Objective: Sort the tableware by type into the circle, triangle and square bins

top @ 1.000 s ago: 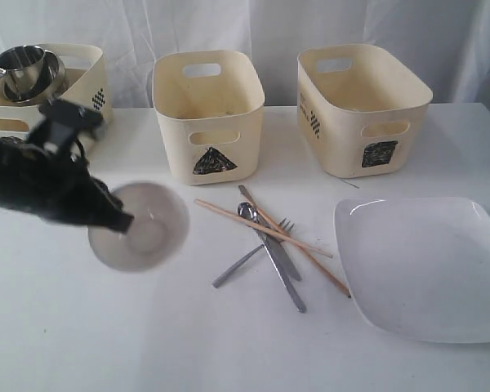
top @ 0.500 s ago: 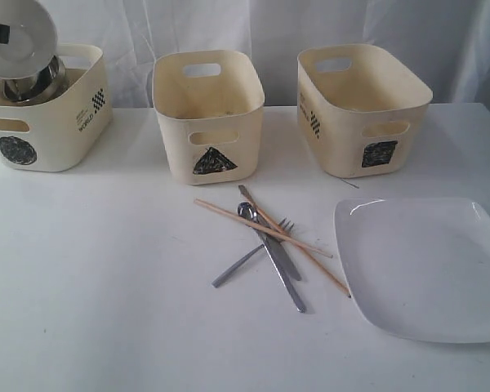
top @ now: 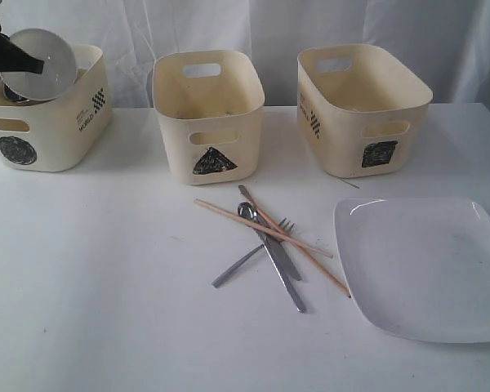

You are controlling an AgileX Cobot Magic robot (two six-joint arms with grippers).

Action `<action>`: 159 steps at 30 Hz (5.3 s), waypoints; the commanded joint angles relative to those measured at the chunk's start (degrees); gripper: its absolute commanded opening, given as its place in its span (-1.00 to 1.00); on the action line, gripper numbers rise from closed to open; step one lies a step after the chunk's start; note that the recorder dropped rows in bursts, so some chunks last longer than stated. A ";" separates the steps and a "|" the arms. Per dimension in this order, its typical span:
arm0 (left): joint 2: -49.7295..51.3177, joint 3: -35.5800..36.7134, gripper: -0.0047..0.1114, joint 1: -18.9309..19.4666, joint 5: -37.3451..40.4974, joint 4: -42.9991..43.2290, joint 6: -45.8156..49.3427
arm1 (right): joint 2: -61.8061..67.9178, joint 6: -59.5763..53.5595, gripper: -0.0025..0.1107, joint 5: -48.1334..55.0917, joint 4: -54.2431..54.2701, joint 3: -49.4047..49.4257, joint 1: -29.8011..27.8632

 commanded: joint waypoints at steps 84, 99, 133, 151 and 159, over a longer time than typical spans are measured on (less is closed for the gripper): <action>-104.51 94.79 -0.48 -9.77 5.00 -2.77 -15.44 | -0.36 -0.30 -0.96 -0.45 0.19 0.27 -0.57; -114.57 96.28 -0.92 -9.65 10.90 -2.86 -15.17 | -0.36 -0.30 -0.96 -0.45 0.19 0.27 -0.57; -114.57 96.28 -0.92 -9.65 10.44 -3.09 -19.22 | -0.36 12.46 -0.96 4.10 10.52 -13.29 -0.57; -114.57 96.28 -0.92 -9.65 10.44 -3.09 -19.22 | 4.98 2.62 -0.95 25.07 12.96 -34.57 -0.07; -114.57 96.28 -0.92 -9.65 10.44 -3.09 -19.22 | 38.78 -24.21 -0.14 39.02 24.37 -45.56 5.27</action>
